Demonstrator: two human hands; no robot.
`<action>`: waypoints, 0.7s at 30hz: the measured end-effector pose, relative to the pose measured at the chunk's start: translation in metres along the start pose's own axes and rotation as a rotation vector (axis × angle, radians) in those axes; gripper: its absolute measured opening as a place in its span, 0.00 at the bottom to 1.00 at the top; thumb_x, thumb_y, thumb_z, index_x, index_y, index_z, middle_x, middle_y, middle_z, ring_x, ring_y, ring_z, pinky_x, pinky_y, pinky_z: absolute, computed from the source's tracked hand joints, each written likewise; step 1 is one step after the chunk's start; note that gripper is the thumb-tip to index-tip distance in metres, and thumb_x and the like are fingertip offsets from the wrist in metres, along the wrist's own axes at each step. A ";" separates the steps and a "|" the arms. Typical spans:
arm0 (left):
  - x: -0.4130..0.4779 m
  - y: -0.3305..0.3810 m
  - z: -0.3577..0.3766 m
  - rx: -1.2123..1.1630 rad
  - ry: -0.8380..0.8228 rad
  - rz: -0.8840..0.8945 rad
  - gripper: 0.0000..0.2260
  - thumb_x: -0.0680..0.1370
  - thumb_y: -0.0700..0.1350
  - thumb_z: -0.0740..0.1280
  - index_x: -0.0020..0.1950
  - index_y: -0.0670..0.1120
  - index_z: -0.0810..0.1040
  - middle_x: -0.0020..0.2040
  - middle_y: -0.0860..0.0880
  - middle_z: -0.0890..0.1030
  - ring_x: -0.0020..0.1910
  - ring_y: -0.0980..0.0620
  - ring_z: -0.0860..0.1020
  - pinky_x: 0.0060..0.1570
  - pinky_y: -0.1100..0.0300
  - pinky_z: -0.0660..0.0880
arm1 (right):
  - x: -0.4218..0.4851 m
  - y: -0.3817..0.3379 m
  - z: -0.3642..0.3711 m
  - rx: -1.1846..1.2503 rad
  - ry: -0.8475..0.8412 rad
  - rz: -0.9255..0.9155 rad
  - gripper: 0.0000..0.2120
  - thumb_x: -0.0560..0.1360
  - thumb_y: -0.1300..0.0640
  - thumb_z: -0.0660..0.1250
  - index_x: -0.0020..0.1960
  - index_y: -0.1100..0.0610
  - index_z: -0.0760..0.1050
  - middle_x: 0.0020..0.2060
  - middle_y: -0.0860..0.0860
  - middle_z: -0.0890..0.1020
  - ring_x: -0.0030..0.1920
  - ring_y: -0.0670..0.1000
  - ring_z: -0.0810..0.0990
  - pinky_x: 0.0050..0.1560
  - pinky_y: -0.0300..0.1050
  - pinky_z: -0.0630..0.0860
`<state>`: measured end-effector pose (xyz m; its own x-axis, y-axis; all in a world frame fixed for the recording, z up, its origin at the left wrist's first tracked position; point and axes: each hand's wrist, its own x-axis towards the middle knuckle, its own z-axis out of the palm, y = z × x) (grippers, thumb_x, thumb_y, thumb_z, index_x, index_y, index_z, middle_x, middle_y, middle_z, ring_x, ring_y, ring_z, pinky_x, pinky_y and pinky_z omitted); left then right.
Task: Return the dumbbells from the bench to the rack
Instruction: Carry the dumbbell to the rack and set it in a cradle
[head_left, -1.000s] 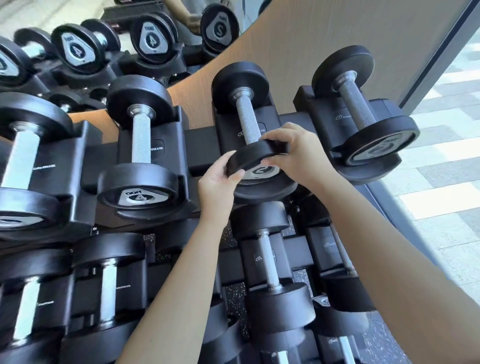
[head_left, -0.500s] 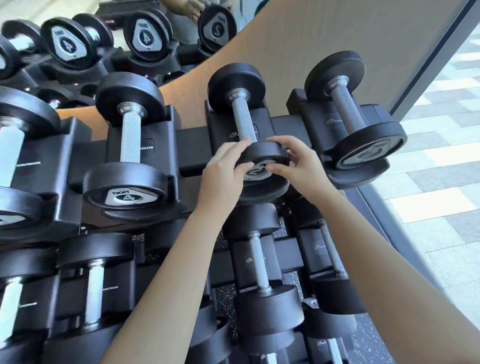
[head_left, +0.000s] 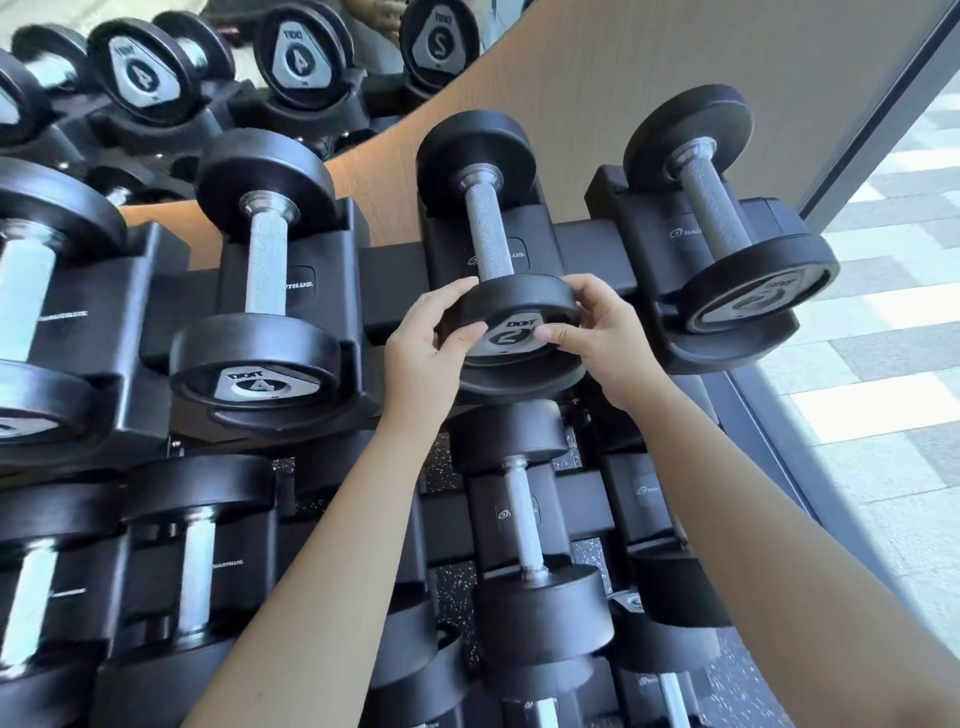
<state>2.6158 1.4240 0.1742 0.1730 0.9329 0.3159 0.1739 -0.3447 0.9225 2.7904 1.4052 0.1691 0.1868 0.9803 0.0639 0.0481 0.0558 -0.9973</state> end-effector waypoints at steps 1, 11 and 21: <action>-0.001 -0.001 0.000 -0.042 0.011 -0.023 0.18 0.72 0.36 0.66 0.59 0.54 0.74 0.55 0.56 0.78 0.58 0.57 0.75 0.62 0.60 0.68 | 0.000 -0.003 0.000 -0.043 0.009 0.003 0.18 0.65 0.70 0.72 0.45 0.51 0.73 0.39 0.51 0.78 0.42 0.49 0.77 0.48 0.44 0.76; -0.008 -0.024 -0.001 -0.191 0.042 -0.312 0.14 0.77 0.34 0.62 0.60 0.45 0.73 0.51 0.50 0.79 0.46 0.62 0.78 0.49 0.64 0.76 | 0.005 -0.030 0.012 -0.577 -0.002 -0.188 0.20 0.63 0.65 0.75 0.54 0.59 0.75 0.45 0.47 0.75 0.44 0.46 0.73 0.45 0.25 0.65; 0.002 -0.007 0.000 0.093 -0.013 -0.058 0.20 0.72 0.35 0.69 0.62 0.48 0.75 0.51 0.56 0.78 0.52 0.44 0.78 0.56 0.60 0.72 | -0.004 -0.018 0.002 -0.452 0.071 -0.082 0.19 0.67 0.63 0.73 0.56 0.55 0.74 0.47 0.49 0.77 0.47 0.48 0.75 0.53 0.40 0.71</action>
<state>2.6150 1.4284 0.1685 0.1725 0.9503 0.2592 0.2727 -0.2989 0.9145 2.7868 1.4005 0.1871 0.2308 0.9598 0.1595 0.4856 0.0284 -0.8737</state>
